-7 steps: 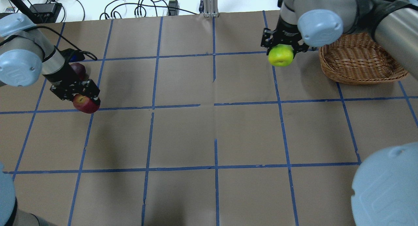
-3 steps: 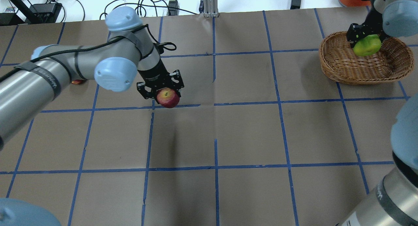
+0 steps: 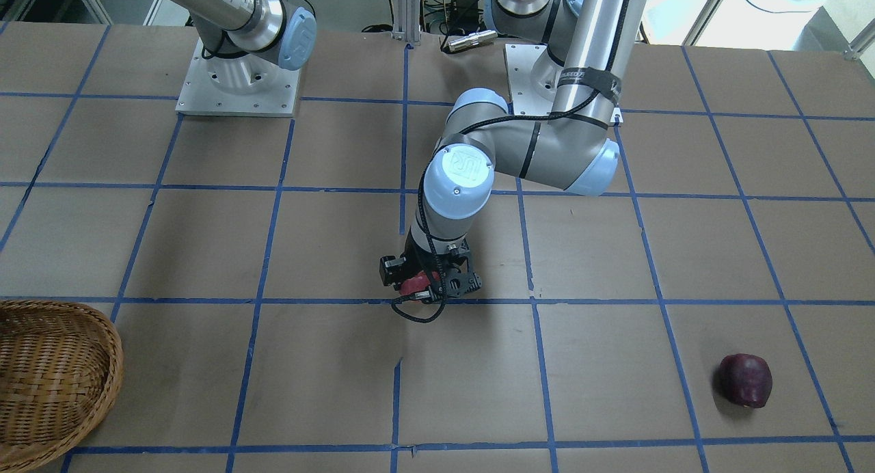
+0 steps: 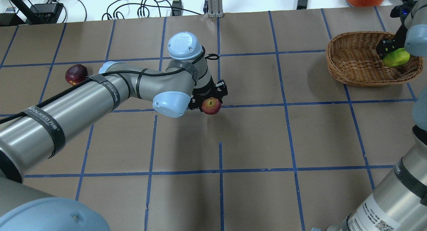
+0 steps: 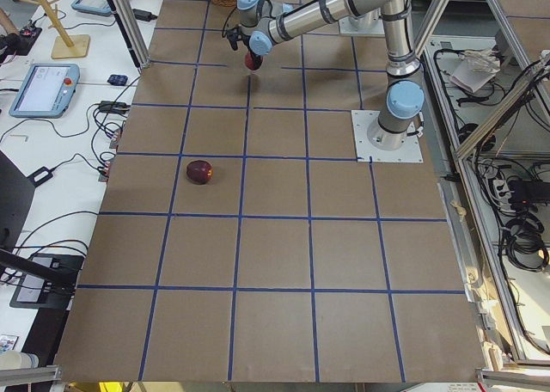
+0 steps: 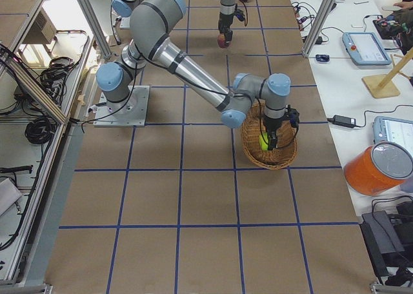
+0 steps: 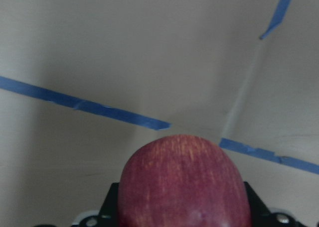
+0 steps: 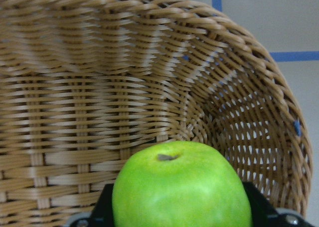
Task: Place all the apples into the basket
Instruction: 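Carry green apple to basket with right while left brings red apple center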
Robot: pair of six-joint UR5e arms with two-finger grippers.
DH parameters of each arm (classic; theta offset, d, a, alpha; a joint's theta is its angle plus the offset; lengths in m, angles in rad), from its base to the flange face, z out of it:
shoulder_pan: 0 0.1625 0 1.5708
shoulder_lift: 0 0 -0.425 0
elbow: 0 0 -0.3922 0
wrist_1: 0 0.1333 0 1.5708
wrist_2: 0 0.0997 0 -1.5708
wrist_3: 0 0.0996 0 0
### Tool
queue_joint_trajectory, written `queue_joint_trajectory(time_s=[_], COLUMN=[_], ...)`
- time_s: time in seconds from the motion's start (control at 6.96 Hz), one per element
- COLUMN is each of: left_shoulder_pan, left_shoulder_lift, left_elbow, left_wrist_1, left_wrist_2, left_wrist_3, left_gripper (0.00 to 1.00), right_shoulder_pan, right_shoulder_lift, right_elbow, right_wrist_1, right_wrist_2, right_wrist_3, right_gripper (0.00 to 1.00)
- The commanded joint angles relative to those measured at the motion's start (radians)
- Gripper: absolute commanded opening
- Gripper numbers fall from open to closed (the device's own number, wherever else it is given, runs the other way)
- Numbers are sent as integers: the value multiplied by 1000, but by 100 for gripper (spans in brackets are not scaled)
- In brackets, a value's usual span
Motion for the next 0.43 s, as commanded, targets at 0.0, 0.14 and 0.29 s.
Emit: queue_joint_trajectory(time_s=[0.0,0.14,0.29], left_shoulder_pan=[-33,-30,2], left_shoulder_lift=[-29,2,30], left_elbow=[11,15,34], left_wrist_1=[47,41,38], left_wrist_2=[28,53,53], left_wrist_3=[-22,-11,31], left_gripper=[100,100,100], right_shoulder_pan=[-12,-11,17], right_shoulder_lift=[36,1,-78], right_elbow=[-5,-5,-7], right_wrist_1=[-87,-30,80], right_wrist_2=[1,7,16], right_wrist_3=[-10,-10,-4], right_gripper=[100,100,100])
